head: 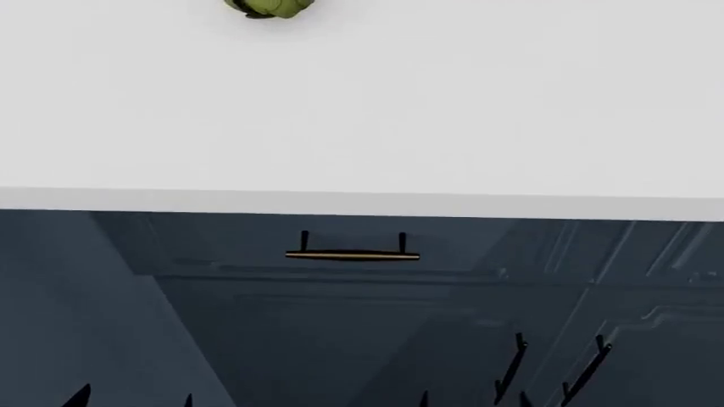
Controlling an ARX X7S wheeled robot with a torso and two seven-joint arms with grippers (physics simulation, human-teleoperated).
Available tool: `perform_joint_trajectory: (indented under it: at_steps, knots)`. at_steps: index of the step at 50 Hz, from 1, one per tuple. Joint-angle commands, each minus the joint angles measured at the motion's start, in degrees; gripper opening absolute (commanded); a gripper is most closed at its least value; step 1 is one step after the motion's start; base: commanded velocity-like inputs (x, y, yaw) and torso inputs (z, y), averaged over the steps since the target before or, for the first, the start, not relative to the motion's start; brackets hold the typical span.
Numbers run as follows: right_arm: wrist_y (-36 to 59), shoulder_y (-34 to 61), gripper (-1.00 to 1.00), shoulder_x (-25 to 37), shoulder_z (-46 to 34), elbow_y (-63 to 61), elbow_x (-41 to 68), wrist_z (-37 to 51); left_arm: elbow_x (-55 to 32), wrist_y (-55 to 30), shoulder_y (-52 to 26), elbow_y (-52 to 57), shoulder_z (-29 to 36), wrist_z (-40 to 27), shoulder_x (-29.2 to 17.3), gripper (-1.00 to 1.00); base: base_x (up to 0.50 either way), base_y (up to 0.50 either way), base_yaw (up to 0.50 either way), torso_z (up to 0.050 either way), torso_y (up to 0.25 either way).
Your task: Open the left drawer.
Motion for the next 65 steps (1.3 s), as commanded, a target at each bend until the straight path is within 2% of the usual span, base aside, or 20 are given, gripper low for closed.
perform_joint_trajectory:
  at_steps: [1,15,21,23,25,32,43,55,65]
  knots:
    - [3.6,1.2,1.0,-0.4,-0.5,-0.8,-6.9,2.6,0.4,0.2,-0.2,-0.6,-1.2,1.0,1.0,1.0,0.0,0.0,0.0,0.0,0.0]
    - [9.6,4.3,1.0,0.6,-3.7,-3.1,-13.9,4.5,0.1,0.2,-0.4,-0.7,-0.8,0.8,0.9,1.0,0.0,0.0,0.0,0.0,0.0]
    - [12.8,6.7,1.0,1.1,-6.3,-2.8,-20.4,6.8,-0.1,0.3,-0.4,-0.8,-0.7,0.6,0.8,1.0,0.0,0.0,0.0,0.0,0.0]
    - [13.7,6.5,1.0,0.4,-4.9,-4.0,-17.2,5.6,-0.2,0.4,-0.5,-1.0,-0.8,0.6,0.8,1.0,0.0,0.0,0.0,0.0,0.0]
    - [14.4,7.4,1.0,1.2,-7.5,-3.5,-22.6,7.3,-0.3,0.5,-0.5,-0.8,-0.7,0.6,0.7,1.0,0.0,0.0,0.0,0.0,0.0]
    - [15.2,8.3,1.0,1.1,-10.0,-1.5,-25.1,7.4,-0.3,0.5,-0.5,-0.9,-0.5,0.5,0.6,1.0,0.0,0.0,0.0,0.0,0.0]
    - [21.2,10.4,1.0,1.8,-16.4,-4.5,-37.5,8.7,-1.4,0.8,-0.3,-0.6,-0.6,0.8,0.5,1.0,0.0,0.0,0.0,0.0,0.0]
    - [25.4,12.8,1.0,1.1,-20.5,-2.4,-43.5,7.7,-1.5,0.8,-0.4,-0.8,-0.3,0.5,0.3,1.0,0.0,0.0,0.0,0.0,0.0]
    - [26.4,12.6,1.0,0.9,-20.1,-3.0,-42.4,6.7,-2.1,0.9,-0.4,-0.7,-0.2,0.5,0.2,1.0,0.0,0.0,0.0,0.0,0.0]
